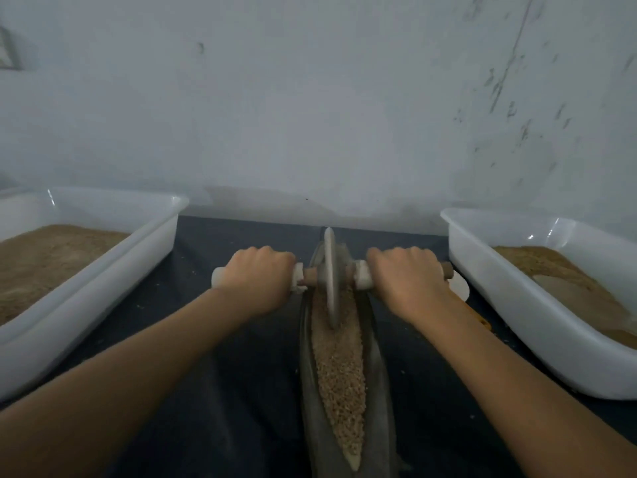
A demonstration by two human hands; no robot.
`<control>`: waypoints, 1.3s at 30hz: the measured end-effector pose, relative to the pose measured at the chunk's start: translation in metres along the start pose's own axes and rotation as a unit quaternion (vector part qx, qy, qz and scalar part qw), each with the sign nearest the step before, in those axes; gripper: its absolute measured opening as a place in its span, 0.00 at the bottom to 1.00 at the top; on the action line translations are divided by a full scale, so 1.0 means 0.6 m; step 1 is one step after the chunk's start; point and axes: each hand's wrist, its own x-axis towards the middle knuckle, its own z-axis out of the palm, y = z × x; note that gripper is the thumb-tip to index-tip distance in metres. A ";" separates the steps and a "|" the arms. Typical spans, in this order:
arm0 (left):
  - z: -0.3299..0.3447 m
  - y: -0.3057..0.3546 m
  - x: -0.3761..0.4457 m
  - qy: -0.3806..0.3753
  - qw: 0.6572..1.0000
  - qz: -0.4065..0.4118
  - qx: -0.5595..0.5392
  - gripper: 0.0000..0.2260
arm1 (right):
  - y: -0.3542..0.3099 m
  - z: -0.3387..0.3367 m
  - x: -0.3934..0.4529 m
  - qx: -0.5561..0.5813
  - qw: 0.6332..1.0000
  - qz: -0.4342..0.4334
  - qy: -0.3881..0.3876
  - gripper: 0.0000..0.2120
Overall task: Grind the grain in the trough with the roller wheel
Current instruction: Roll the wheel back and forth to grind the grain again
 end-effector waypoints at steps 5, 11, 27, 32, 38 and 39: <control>-0.019 0.015 -0.059 -0.025 1.000 0.007 0.015 0.11 | -0.004 -0.032 -0.062 0.032 0.999 -0.034 -0.016 0.12; -0.080 0.036 -0.178 0.019 0.990 0.079 0.112 0.18 | -0.008 -0.086 -0.172 0.099 0.991 -0.035 -0.081 0.23; -0.024 0.015 -0.042 -0.014 0.998 0.026 0.052 0.09 | -0.003 0.009 -0.054 0.023 0.998 -0.024 0.059 0.20; -0.061 0.024 -0.159 0.061 0.988 0.091 0.112 0.20 | 0.002 -0.054 -0.171 0.080 0.993 -0.075 0.052 0.36; -0.048 0.027 -0.124 0.032 0.992 0.051 0.114 0.16 | 0.004 -0.028 -0.143 0.055 0.997 -0.052 0.021 0.21; -0.040 0.025 -0.100 0.019 0.995 0.028 0.091 0.14 | 0.005 -0.014 -0.119 0.038 0.998 -0.040 0.031 0.19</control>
